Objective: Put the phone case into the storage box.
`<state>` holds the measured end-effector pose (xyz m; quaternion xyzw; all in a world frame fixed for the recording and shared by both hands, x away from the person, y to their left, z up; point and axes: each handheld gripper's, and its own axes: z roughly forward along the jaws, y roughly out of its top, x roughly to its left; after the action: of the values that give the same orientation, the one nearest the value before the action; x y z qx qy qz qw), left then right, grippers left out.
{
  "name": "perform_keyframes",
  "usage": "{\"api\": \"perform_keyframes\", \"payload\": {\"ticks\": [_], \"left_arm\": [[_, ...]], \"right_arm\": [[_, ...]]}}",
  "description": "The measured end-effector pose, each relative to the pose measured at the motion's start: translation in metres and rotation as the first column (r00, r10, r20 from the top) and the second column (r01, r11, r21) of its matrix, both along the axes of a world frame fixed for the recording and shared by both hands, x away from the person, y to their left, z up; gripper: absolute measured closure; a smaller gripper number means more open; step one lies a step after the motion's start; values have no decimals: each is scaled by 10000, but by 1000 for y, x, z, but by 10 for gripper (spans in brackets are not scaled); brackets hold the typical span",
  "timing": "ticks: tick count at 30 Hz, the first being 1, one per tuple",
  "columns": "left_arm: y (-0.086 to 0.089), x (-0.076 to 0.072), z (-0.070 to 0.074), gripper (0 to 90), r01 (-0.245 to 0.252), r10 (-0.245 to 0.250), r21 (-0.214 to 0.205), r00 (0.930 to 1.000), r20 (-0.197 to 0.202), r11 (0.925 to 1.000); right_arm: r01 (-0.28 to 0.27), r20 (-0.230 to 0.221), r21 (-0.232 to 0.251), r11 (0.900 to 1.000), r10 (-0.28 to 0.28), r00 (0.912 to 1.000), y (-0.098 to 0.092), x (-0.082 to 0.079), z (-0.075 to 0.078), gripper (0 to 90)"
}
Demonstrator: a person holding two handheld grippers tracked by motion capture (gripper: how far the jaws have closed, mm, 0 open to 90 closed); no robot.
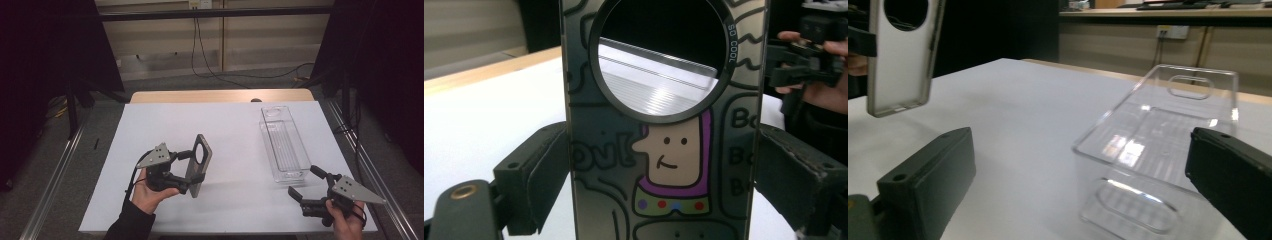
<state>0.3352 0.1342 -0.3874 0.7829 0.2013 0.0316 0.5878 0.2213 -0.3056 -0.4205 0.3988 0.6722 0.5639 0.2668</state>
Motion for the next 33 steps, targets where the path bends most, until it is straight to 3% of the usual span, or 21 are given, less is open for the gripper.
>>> {"api": "perform_keyframes", "payload": {"ticks": [3,8,15,22,25,33], "left_arm": [[-5,-2,-1,125,188,-188,-28,9998,-18,9998],[-10,-5,-1,125,411,-411,-60,9991,-36,9991],[-18,-10,-3,125,706,-706,13,9975,-16,9975],[-29,-16,-8,125,1249,-1248,272,9922,-68,9918],[-33,-18,-7,125,1414,-1412,275,9899,-91,9896],[-41,-22,-4,125,1981,-1980,375,9802,-46,9795]], "right_arm": [[-339,-152,322,9989,344,9993,6,1,1,0],[-953,-2,598,9936,955,9954,16,4,7,0],[-1771,394,542,9827,1752,9837,35,18,23,0],[-2383,136,449,9701,2380,9712,51,20,14,0],[-2777,214,405,9598,2770,9606,55,21,19,0],[-4121,38,117,9111,4121,9111,74,26,34,1]]}}
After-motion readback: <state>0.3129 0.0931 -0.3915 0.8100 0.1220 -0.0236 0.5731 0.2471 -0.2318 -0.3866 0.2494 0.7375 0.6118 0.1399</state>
